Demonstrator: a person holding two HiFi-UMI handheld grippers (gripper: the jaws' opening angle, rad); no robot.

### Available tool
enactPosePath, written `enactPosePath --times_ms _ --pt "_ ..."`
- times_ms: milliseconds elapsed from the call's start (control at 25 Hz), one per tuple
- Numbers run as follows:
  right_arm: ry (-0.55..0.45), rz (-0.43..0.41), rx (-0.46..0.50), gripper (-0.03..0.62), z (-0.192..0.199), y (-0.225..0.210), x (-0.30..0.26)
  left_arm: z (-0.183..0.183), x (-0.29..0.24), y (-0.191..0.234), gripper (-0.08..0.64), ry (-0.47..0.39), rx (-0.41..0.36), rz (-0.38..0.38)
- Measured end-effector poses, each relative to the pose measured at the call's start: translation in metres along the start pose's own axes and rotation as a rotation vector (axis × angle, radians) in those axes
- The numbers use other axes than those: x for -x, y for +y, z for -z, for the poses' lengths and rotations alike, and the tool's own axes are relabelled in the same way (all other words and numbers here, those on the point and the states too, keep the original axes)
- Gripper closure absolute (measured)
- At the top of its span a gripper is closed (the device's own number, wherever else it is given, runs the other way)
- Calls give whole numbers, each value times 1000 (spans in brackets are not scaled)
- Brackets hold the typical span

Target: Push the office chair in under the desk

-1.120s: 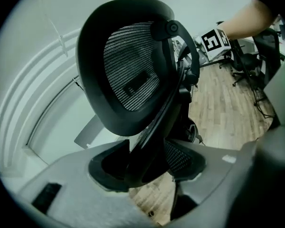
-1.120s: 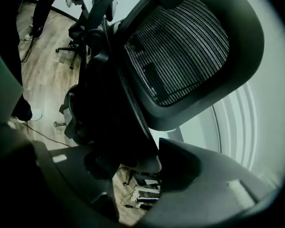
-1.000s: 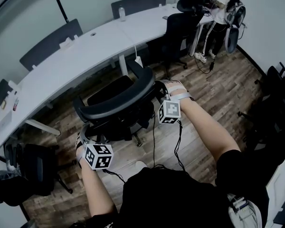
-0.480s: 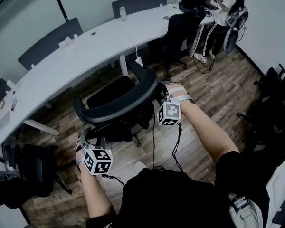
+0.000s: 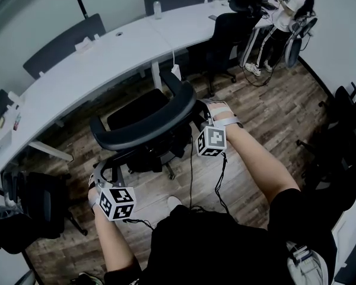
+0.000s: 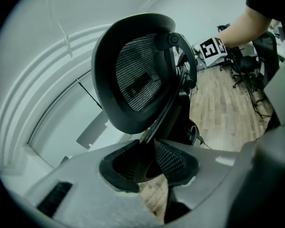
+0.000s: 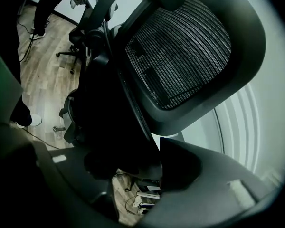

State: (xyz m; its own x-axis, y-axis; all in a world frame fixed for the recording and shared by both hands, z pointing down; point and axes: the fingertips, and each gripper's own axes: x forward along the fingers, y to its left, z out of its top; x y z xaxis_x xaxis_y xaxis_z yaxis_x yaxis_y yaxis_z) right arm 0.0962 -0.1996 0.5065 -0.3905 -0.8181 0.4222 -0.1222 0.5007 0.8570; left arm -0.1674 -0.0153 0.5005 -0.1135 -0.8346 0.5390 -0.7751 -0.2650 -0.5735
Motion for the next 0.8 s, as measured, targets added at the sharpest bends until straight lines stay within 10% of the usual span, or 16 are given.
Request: enactPosePath --times_ms 280,800 --pt "-47 8 -8 353 -36 12 -3 27 -19 14 314 77 -163 -37" --pt "-152 4 -37 370 -92 14 -29 40 -85 81 336 141 -322 -15"
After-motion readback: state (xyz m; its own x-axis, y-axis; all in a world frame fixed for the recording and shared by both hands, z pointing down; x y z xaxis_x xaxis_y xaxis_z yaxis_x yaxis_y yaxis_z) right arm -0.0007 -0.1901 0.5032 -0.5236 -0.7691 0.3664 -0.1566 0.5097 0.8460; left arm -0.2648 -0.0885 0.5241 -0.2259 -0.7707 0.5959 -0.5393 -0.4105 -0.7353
